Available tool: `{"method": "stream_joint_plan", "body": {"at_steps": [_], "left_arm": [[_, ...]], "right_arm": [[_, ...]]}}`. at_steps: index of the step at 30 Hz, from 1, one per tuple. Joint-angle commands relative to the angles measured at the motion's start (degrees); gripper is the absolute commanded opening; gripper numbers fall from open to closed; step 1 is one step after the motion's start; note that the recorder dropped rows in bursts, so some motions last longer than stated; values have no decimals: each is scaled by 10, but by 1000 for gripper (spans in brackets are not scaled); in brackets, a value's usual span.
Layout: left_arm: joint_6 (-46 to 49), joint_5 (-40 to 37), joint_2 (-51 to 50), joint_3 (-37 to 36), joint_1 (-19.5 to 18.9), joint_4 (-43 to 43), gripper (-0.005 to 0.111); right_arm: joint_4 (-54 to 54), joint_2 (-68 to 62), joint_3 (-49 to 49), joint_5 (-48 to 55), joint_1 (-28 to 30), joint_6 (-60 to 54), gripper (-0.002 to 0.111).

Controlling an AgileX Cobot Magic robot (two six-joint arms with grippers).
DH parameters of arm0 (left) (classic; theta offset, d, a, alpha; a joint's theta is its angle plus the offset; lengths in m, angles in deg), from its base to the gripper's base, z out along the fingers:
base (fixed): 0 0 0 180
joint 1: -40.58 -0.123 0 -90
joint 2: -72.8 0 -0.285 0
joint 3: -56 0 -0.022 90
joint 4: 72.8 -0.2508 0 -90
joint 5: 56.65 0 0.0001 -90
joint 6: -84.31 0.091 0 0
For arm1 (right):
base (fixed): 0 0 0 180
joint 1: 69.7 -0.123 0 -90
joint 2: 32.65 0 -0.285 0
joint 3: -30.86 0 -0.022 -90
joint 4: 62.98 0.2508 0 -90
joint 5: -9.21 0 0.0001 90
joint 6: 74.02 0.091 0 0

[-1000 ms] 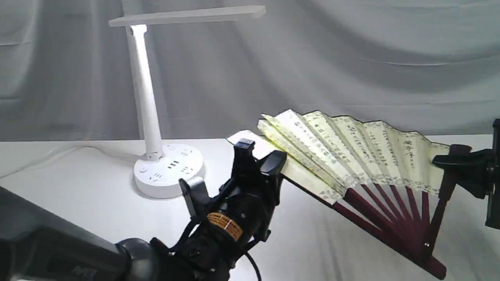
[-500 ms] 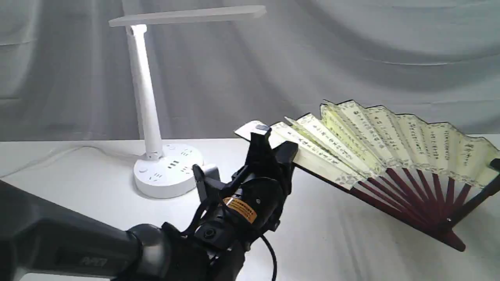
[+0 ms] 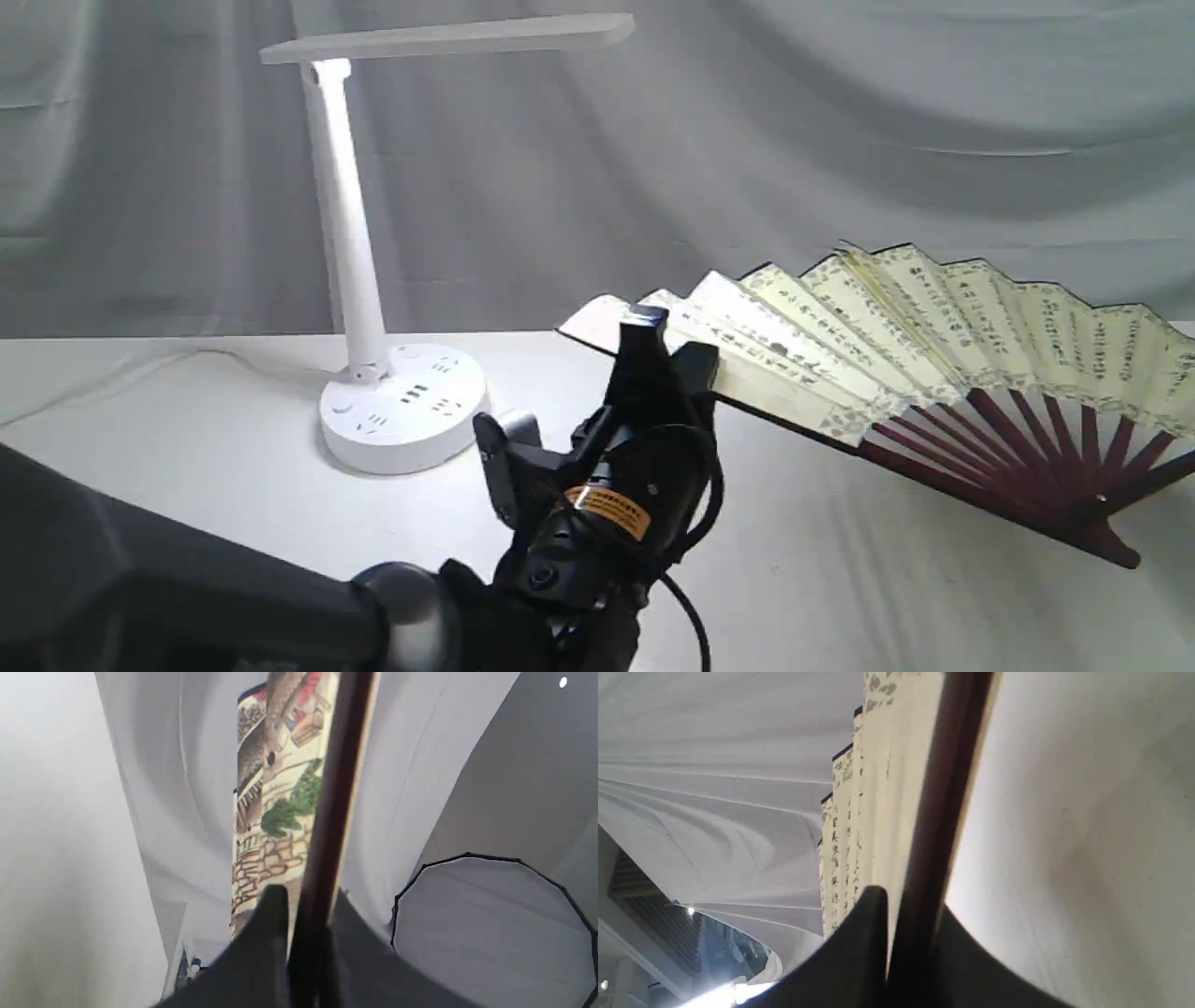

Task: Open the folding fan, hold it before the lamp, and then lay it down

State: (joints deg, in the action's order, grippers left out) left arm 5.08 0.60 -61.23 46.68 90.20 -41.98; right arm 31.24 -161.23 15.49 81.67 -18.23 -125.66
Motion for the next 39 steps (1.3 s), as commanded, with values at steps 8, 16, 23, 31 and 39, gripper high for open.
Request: {"method": "stream_joint_plan", "body": {"at_steps": [8,16,23,31,39], "left_arm": [[37,127,9,17,13,105,0],[53,127,9,17,13,109,0],[121,127,9,17,18,143,0],[135,127,9,17,30,209,0],[135,127,9,17,33,213,0]], "right_arm": [[-7,5,-1,-25,6,-40,0],[-5,5,-1,-25,34,-40,0],[-10,5,-1,-25,53,-40,0],[-11,5,-1,-25,53,-40,0],[-13,5,-1,-25,53,-41,0]]}}
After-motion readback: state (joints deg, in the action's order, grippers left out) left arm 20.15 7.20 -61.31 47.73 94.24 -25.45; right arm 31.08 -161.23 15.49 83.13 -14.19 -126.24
